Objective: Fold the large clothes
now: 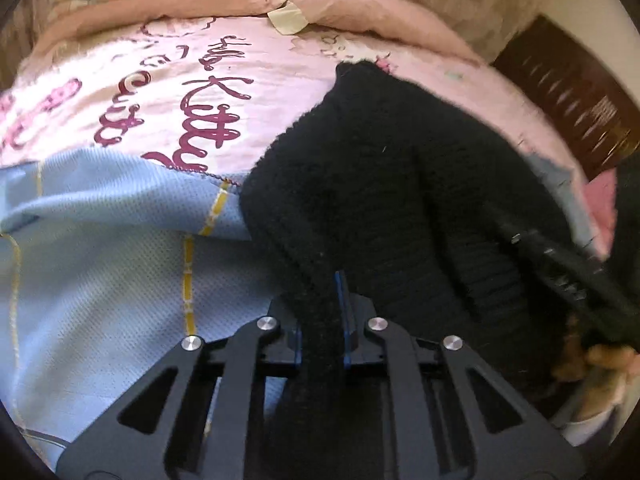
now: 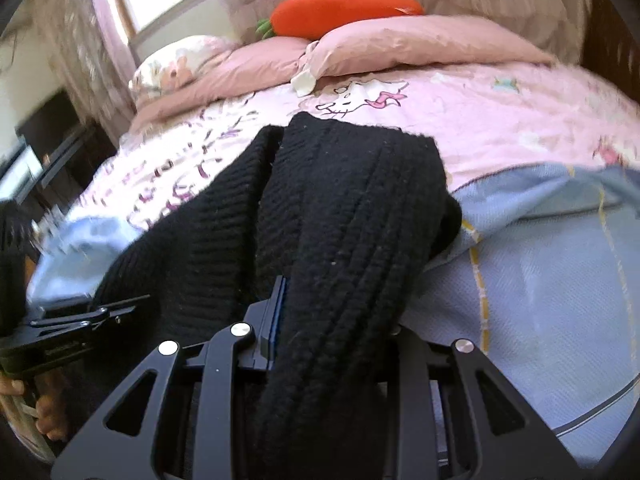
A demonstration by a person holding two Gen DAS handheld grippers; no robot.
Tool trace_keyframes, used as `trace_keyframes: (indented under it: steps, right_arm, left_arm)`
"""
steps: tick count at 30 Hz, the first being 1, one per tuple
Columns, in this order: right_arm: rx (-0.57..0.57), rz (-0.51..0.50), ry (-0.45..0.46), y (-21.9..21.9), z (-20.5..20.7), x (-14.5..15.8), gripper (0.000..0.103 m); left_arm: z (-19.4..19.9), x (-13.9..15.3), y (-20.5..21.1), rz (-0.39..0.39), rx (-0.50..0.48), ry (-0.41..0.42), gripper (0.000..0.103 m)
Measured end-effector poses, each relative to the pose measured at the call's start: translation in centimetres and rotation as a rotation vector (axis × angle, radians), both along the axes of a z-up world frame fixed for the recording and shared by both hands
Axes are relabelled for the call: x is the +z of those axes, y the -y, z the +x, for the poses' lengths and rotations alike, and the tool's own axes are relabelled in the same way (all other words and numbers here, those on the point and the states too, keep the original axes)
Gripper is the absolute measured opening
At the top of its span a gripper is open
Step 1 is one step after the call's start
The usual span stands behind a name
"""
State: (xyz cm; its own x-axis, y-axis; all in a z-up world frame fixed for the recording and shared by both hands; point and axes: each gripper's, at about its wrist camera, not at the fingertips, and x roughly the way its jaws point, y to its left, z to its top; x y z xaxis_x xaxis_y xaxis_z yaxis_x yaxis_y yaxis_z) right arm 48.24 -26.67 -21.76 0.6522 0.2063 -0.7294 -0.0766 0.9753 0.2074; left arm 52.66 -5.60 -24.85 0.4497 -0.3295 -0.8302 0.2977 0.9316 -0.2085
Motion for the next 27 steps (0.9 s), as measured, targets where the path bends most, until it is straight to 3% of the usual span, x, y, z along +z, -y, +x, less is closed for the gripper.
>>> trace_keyframes:
  steps: [9, 14, 16, 18, 22, 24, 27]
  right_arm:
    - [-0.009, -0.019, 0.030, 0.1, -0.9, 1.1, 0.025]
    - [0.011, -0.010, 0.019, 0.7, -2.8, 3.0, 0.024]
    - [0.078, -0.076, 0.047, 0.0, -4.6, 4.3, 0.024]
    - [0.172, -0.174, 0.089, -1.4, -6.5, 5.5, 0.024]
    - [0.270, -0.178, 0.126, -1.8, -8.9, 7.1, 0.024]
    - [0.278, -0.166, 0.127, -1.8, -8.9, 7.3, 0.024]
    - [0.285, -0.183, 0.099, -2.6, -8.1, 6.6, 0.024]
  left_arm:
    - [-1.9, 2.0, 0.6, 0.077, -0.007, 0.117, 0.010]
    - [-6.1, 4.2, 1.6, 0.220, 0.001, 0.241, 0.009]
    - [-8.0, 5.4, 1.7, 0.236, 0.010, 0.265, 0.009]
    - [-10.1, 6.2, 1.6, 0.225, 0.034, 0.265, 0.009]
    - [-15.8, 7.0, 1.1, 0.202, 0.078, 0.325, 0.009]
    - [-18.2, 5.5, -0.3, 0.067, 0.149, 0.334, 0.009]
    - [-18.5, 1.5, -1.2, -0.056, 0.197, 0.309, 0.009]
